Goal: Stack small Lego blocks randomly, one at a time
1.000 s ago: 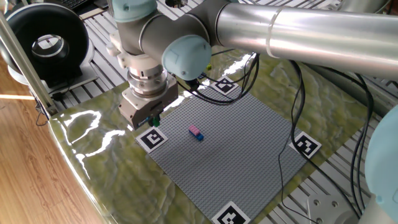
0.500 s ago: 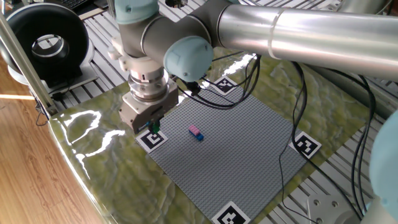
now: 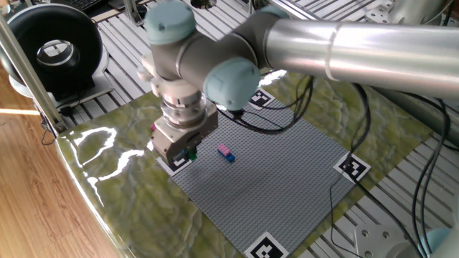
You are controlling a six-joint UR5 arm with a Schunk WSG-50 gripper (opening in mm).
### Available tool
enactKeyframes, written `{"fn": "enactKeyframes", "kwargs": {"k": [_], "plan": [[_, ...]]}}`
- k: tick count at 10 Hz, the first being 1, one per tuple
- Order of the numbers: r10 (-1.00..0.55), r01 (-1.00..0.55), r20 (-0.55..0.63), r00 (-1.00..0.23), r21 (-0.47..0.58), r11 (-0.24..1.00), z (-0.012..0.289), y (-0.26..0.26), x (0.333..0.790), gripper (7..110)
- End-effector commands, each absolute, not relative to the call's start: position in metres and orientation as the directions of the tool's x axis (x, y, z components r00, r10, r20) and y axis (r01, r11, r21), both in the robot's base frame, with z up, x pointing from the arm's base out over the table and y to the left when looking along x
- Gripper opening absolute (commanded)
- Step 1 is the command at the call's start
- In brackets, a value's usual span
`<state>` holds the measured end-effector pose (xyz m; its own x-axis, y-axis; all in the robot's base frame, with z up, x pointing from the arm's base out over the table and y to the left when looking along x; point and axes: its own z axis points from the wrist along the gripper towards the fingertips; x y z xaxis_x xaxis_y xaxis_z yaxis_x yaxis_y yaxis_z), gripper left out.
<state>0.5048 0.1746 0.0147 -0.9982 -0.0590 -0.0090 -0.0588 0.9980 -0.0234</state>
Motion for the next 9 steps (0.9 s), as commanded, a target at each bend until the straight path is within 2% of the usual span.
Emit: {"fn": "enactKeyframes", "kwargs": {"k": [1,9], "plan": [[-0.05,-0.05,-0.027,-0.998,0.001,0.999,0.007,0.178,0.5,7],[-0.039,-0.039,0.013,-0.999,-0.035,0.999,-0.003,0.161,0.473,7]]}}
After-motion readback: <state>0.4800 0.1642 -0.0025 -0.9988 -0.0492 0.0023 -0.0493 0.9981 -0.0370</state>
